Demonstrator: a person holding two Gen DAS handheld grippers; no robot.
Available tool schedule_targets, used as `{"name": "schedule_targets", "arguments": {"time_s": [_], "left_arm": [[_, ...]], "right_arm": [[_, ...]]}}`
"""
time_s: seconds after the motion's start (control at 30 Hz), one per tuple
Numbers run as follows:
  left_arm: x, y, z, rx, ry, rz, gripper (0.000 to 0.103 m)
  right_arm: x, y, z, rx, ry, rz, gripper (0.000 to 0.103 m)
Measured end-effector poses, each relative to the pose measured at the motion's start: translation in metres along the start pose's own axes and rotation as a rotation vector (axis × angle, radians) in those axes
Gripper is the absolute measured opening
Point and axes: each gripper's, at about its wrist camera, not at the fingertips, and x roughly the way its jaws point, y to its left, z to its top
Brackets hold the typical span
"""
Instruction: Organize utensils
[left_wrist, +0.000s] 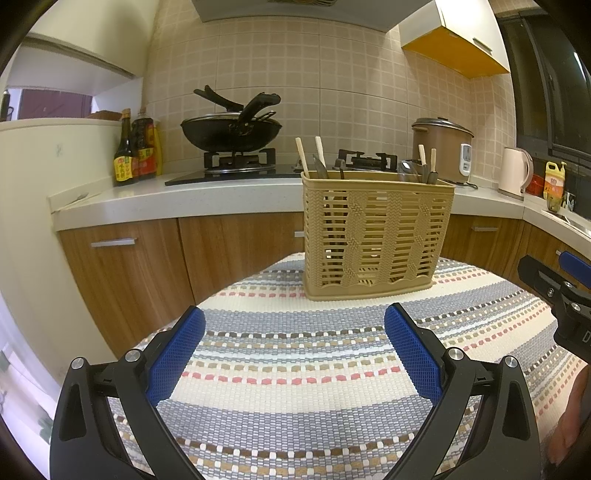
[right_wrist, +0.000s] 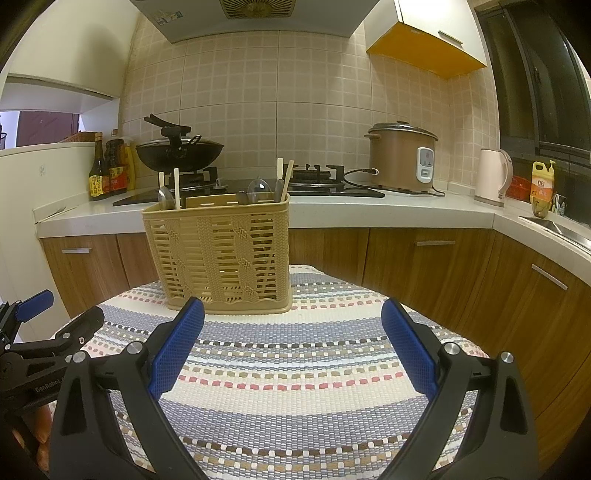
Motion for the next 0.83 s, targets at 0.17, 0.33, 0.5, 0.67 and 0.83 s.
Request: {"name": "schedule_targets", "arguments": {"time_s": [0.17,0.33,0.5,0.67,0.83], "left_arm": [[-0.0002,-0.0001,0.0000,0.001,-0.001,0.001,0.094],[-0.0002,-0.0001,0.0001,0.002,-0.003,0.004,0.094],[-0.0056,0.0002,-0.0007,0.003,-0.045,0.021,0.095],[-0.0008,0.0003,0.0003,-0.005,0.001,-0.014,0.096],[-0.0007,-0.0018,-0.0012,0.009,0.005,-0.018,0.096]], "right_arm": [[0.0001,0.0002,-0.0004,0.001,0.001,-0.002,0.092],[0.0005,0.0002,-0.0004,0.000,0.003,-0.001,0.092],[0.0008,0.0003,-0.0005,0.001,0.005,-0.003,0.092],[0.0014,0.0004,-0.0007,0.004,0.007,-0.003,0.092],[0.0018,0.0004,-0.0011,0.007,0.010,-0.006,0.092]]}}
